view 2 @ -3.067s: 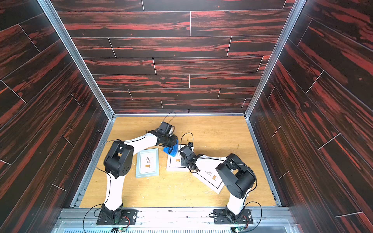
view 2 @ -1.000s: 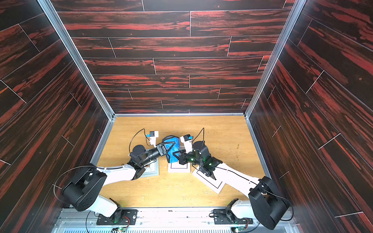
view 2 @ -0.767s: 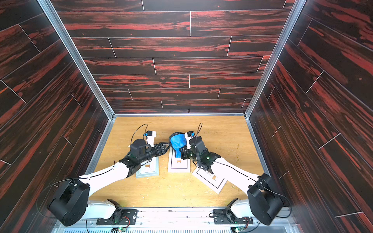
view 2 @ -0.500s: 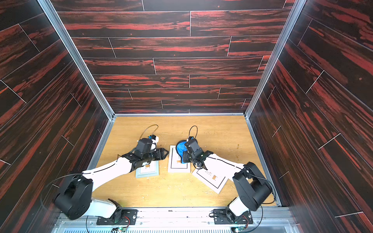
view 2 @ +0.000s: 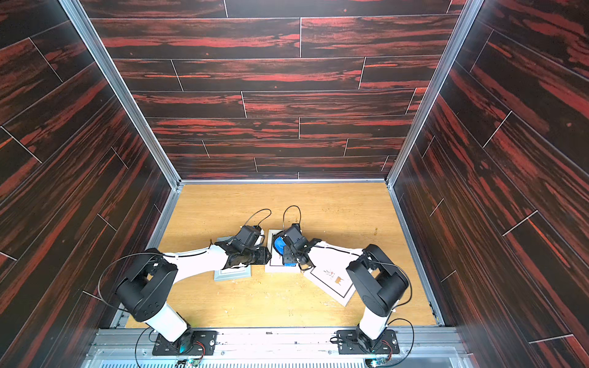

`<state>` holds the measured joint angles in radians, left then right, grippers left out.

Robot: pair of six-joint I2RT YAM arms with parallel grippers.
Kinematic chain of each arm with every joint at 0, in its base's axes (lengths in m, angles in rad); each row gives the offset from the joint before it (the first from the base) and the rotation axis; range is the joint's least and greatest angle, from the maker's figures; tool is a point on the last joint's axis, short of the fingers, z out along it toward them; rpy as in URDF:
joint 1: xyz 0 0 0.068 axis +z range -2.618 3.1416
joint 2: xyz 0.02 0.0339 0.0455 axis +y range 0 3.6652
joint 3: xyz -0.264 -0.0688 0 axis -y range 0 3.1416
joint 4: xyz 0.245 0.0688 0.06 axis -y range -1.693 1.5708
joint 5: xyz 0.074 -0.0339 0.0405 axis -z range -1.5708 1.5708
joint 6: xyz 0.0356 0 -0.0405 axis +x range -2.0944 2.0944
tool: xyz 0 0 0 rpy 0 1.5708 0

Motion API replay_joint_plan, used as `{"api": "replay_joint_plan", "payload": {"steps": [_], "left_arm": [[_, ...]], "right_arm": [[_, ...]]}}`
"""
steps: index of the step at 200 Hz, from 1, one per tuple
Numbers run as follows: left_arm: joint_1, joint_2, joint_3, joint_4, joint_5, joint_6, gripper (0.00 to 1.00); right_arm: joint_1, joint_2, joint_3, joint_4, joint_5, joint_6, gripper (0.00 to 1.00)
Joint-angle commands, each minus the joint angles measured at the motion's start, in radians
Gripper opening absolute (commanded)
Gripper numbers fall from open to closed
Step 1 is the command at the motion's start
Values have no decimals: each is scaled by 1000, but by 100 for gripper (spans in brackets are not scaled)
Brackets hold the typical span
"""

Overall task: Wipe the picture frame with a cloth
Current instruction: Wipe the dirt from the picture frame.

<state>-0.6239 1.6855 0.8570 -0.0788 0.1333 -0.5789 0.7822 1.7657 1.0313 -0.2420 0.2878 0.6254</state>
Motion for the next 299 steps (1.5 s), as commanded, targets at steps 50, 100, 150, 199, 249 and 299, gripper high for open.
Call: {"api": "replay_joint_plan", "payload": {"steps": [50, 100, 150, 199, 249, 299], "left_arm": [[-8, 58, 2, -18, -72, -21, 35], [-8, 60, -6, -13, -73, -16, 33], [-8, 55, -18, 59, 32, -19, 36], [-8, 142, 26, 37, 11, -19, 36], [-6, 154, 42, -13, -27, -5, 29], [-7, 123, 3, 21, -41, -47, 26]], "right_arm": [[-29, 76, 78, -123, 69, 3, 0], [-19, 9, -22, -93, 59, 42, 0], [-78, 158, 169, -92, 28, -9, 0], [-42, 60, -34, -64, -24, 45, 0], [-45, 80, 45, -97, 15, -18, 0], [-53, 131, 99, -90, -70, -21, 0]]}}
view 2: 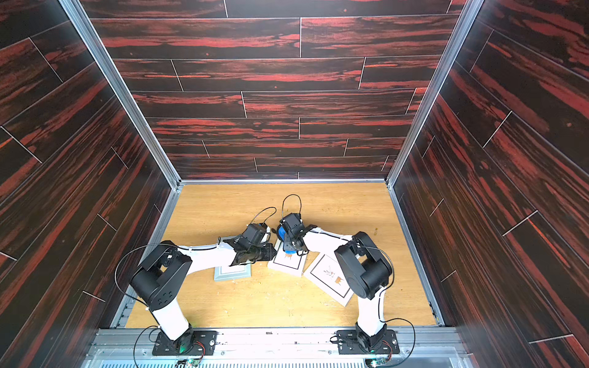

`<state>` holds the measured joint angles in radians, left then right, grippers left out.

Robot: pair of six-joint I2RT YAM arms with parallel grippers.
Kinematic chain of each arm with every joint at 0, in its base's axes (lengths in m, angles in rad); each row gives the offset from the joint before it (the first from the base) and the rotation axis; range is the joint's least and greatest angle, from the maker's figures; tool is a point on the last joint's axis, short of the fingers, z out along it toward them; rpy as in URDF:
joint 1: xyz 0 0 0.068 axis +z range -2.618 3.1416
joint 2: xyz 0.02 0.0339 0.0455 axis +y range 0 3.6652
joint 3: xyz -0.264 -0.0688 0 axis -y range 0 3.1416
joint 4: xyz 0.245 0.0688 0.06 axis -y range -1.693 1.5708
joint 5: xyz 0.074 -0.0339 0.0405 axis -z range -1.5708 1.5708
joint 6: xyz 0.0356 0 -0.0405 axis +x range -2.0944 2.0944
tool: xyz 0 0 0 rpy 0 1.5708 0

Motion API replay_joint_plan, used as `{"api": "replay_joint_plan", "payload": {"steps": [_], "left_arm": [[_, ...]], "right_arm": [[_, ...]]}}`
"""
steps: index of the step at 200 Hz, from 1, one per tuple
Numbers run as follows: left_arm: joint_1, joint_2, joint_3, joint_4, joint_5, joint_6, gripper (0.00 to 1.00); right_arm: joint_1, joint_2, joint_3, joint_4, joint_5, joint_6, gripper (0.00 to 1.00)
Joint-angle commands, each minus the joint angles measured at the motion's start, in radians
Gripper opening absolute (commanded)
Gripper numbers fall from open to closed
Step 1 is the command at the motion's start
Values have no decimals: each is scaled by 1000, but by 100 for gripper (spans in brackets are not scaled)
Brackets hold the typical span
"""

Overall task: Wipe the picture frame with a cloth
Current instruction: Wipe the dirt from the picture frame.

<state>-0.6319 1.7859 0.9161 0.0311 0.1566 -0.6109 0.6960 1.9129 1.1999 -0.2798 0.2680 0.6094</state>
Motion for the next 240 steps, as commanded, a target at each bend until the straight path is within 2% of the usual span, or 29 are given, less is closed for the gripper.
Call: {"api": "replay_joint_plan", "payload": {"steps": [1, 25, 43, 95, 117, 136, 150, 189, 206, 240], "left_arm": [[1, 23, -58, -87, -65, -15, 26], [1, 22, -67, -70, -62, -20, 26], [2, 19, -76, -60, -61, -25, 26], [1, 9, -100, -29, -61, -55, 26], [1, 13, -106, -9, -58, -65, 26], [2, 18, -104, -8, -56, -67, 26], [1, 14, -107, -8, -57, -71, 26], [1, 4, -114, -9, -60, -72, 26], [1, 0, -117, -4, -64, -76, 26], [2, -3, -120, 19, -62, -92, 26]], "right_arm": [[36, -21, -76, -52, -50, -3, 0], [89, -109, -181, -44, -64, 41, 0], [88, -114, -207, -4, -96, 53, 0], [18, 59, 31, -83, 38, -4, 0], [58, -9, -71, -49, -37, 13, 0], [116, -75, -164, -43, -46, 55, 0], [117, -91, -186, -34, -60, 69, 0], [12, 32, -4, -44, -18, 13, 0], [1, 66, 42, -70, -2, 2, 0], [78, -35, -108, -62, -10, 40, 0]]}}
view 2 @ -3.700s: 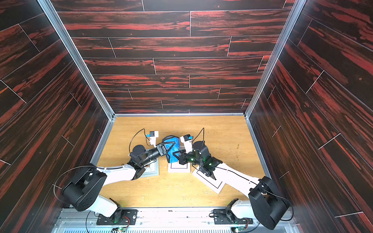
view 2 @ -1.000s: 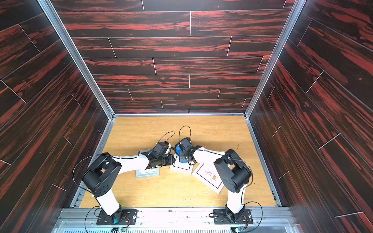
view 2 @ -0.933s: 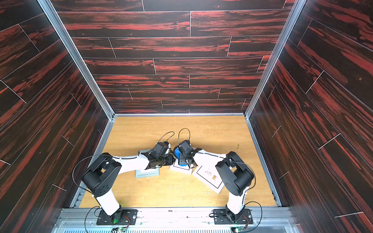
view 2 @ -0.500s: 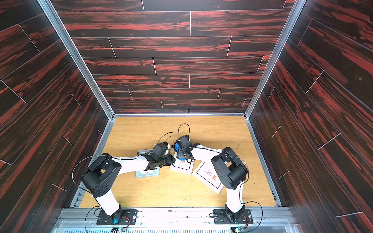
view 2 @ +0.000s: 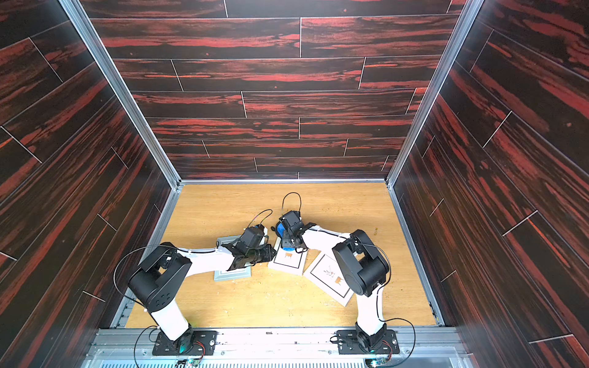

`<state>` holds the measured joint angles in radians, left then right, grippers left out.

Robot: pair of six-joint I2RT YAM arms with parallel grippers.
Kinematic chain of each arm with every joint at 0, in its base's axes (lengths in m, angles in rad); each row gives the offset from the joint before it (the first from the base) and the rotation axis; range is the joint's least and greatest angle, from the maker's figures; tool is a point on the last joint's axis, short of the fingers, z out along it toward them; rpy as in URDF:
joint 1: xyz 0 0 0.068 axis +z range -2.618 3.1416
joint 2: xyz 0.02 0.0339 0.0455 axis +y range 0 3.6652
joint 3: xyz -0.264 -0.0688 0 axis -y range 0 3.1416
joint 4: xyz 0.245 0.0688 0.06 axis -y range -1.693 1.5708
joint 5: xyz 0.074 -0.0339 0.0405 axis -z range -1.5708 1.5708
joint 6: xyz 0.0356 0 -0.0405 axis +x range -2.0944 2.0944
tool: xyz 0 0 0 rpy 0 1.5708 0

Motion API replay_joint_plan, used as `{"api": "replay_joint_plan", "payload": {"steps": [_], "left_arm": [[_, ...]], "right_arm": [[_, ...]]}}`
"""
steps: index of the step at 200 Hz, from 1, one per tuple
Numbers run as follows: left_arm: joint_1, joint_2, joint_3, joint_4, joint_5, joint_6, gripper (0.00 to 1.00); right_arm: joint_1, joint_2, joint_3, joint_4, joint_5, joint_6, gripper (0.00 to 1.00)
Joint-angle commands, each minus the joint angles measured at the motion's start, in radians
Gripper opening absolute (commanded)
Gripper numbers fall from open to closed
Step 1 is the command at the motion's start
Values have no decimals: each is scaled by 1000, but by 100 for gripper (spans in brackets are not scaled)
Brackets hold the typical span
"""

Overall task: Wipe the picture frame with a cloth
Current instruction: Wipe the dirt from the picture frame.

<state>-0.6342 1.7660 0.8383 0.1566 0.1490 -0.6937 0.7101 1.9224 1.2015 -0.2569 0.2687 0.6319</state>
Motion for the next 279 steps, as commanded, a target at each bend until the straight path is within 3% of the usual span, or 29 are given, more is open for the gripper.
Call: {"api": "replay_joint_plan", "payload": {"steps": [1, 26, 40, 62, 88, 145, 167, 182, 205, 249, 279], "left_arm": [[4, 17, -43, -106, -54, -9, 26], [4, 11, -48, -106, -55, -11, 26], [3, 9, -53, -105, -53, -11, 26], [3, 6, -54, -105, -55, -16, 26], [4, 8, -54, -95, -60, -26, 26], [4, 24, -52, -95, -64, -24, 26], [4, 18, -54, -100, -60, -18, 26], [3, 10, -57, -103, -64, -18, 26], [3, 6, -64, -101, -68, -24, 26], [2, -4, -84, -104, -75, -25, 26], [2, -9, -96, -106, -76, -18, 26]], "right_arm": [[66, -48, -115, -84, -13, 21, 0], [84, -101, -168, -43, -29, 40, 0], [53, -58, -102, -57, -14, 28, 0], [-8, 27, 3, -28, -102, 28, 0], [26, 73, 74, -63, -101, 33, 0], [-12, -103, -142, -150, 89, 58, 0], [7, -134, -174, -128, 18, 66, 0], [74, -121, -156, -111, -35, 92, 0], [163, -97, -95, -162, -9, 144, 0], [53, -205, -227, -185, 53, 154, 0], [33, -275, -267, -230, 131, 150, 0]]}}
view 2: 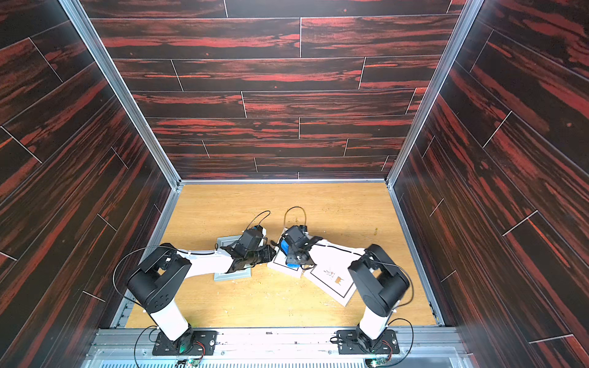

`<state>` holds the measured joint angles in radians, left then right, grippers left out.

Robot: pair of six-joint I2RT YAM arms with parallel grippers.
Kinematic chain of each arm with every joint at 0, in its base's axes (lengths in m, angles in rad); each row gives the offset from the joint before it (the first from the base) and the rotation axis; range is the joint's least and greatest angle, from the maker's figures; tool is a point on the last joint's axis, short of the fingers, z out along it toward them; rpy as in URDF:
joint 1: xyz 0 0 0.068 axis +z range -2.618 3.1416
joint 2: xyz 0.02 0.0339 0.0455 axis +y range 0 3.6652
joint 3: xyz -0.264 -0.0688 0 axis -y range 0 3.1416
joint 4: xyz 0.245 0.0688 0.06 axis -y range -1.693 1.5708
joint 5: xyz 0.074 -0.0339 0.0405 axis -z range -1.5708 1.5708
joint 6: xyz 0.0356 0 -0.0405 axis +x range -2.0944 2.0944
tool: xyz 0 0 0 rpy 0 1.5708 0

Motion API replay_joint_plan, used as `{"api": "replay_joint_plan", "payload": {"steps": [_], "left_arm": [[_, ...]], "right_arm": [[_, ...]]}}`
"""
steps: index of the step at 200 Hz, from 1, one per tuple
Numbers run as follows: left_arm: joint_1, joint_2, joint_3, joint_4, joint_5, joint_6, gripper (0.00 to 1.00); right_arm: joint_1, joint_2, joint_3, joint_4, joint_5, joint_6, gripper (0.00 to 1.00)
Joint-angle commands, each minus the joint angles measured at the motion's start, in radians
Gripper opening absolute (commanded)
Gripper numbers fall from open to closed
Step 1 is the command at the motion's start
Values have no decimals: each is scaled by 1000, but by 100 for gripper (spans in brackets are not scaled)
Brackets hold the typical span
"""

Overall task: Wipe the picture frame with a cloth
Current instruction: Wipe the dirt from the picture frame.

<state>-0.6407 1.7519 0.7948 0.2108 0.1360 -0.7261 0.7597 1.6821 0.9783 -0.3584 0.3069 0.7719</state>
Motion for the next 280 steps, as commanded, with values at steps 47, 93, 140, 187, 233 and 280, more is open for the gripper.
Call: {"api": "replay_joint_plan", "payload": {"steps": [47, 93, 140, 187, 233, 280], "left_arm": [[6, -65, -78, -134, -35, 26, 30], [2, -62, -76, -108, 19, 34, 38], [2, -28, -47, -114, 20, 25, 38], [1, -36, -29, -76, 39, 24, 48], [1, 55, 50, -147, 3, 57, 38], [-4, 76, 76, -299, -133, 99, 23]], "right_arm": [[-43, 103, 7, -20, 27, -48, 0], [-37, 194, 115, 68, -82, -127, 0], [-32, 187, 124, 66, -47, -166, 0], [-30, 206, 109, 99, -72, -170, 0], [-29, 187, 99, 87, -45, -170, 0], [-23, 121, 98, 26, -32, -161, 0]]}}
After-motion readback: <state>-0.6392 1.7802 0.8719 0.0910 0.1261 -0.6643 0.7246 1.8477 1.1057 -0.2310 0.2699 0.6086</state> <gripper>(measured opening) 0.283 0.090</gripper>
